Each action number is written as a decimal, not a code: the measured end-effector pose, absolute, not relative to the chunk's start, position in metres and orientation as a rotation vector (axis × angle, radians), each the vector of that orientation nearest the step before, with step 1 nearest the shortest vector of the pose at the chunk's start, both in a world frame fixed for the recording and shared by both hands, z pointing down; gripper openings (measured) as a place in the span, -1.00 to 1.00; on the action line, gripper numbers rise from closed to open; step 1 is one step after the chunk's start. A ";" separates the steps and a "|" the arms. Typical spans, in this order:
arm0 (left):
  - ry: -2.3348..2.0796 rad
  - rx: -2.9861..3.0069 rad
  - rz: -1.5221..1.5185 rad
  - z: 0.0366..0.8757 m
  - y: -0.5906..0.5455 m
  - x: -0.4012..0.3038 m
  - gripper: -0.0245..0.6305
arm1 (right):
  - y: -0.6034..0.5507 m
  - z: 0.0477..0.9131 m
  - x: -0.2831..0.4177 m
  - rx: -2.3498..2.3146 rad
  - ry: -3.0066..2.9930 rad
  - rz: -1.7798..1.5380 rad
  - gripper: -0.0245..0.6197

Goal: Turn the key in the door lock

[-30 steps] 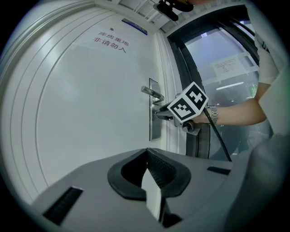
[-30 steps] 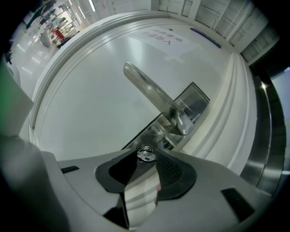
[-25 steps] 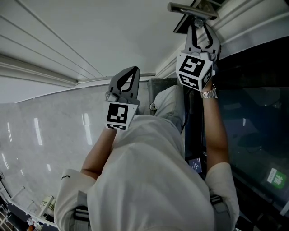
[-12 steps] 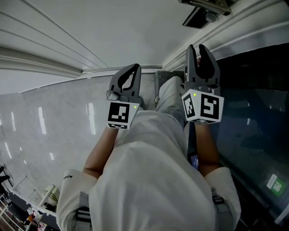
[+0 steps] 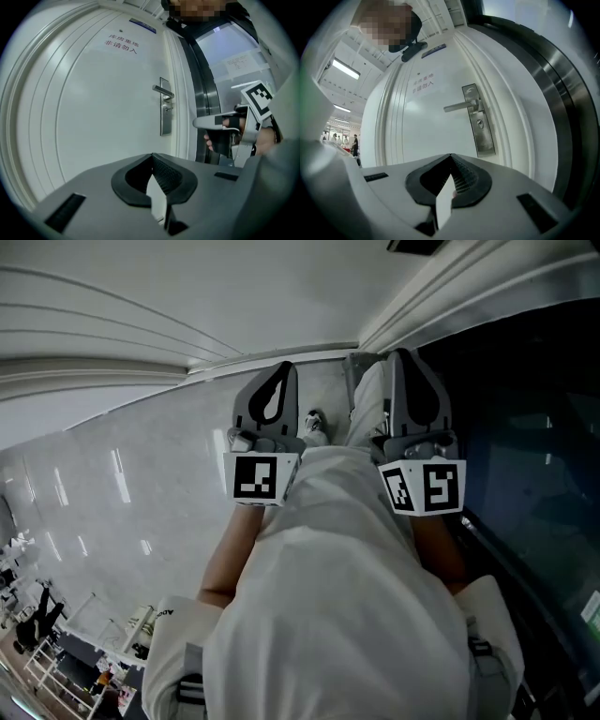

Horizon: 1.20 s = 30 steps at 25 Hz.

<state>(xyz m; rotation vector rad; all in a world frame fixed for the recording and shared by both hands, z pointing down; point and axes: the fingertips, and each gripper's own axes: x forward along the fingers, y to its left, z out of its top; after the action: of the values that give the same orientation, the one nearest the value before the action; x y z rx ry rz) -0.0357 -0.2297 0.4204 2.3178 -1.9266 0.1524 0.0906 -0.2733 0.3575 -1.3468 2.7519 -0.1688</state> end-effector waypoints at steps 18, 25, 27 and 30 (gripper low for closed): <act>-1.859 2.400 0.062 0.412 -0.218 -0.006 -0.90 | -0.233 0.415 0.050 -1.156 3.017 -0.278 -0.92; -1.826 2.437 0.055 0.411 -0.230 -0.002 -0.90 | -0.236 0.422 0.057 -1.208 3.025 -0.243 -0.92; -1.804 2.448 0.036 0.409 -0.233 0.001 -0.90 | -0.237 0.420 0.060 -1.236 3.011 -0.234 -0.92; -1.771 2.465 0.029 0.410 -0.235 0.009 -0.90 | -0.239 0.418 0.066 -1.259 2.989 -0.234 -0.92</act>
<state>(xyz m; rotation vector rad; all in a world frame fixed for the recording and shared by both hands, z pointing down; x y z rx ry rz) 0.0090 -0.2353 0.4101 2.4653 -1.7707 0.0293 0.0664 -0.2390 0.4181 -1.2590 2.9890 -0.2338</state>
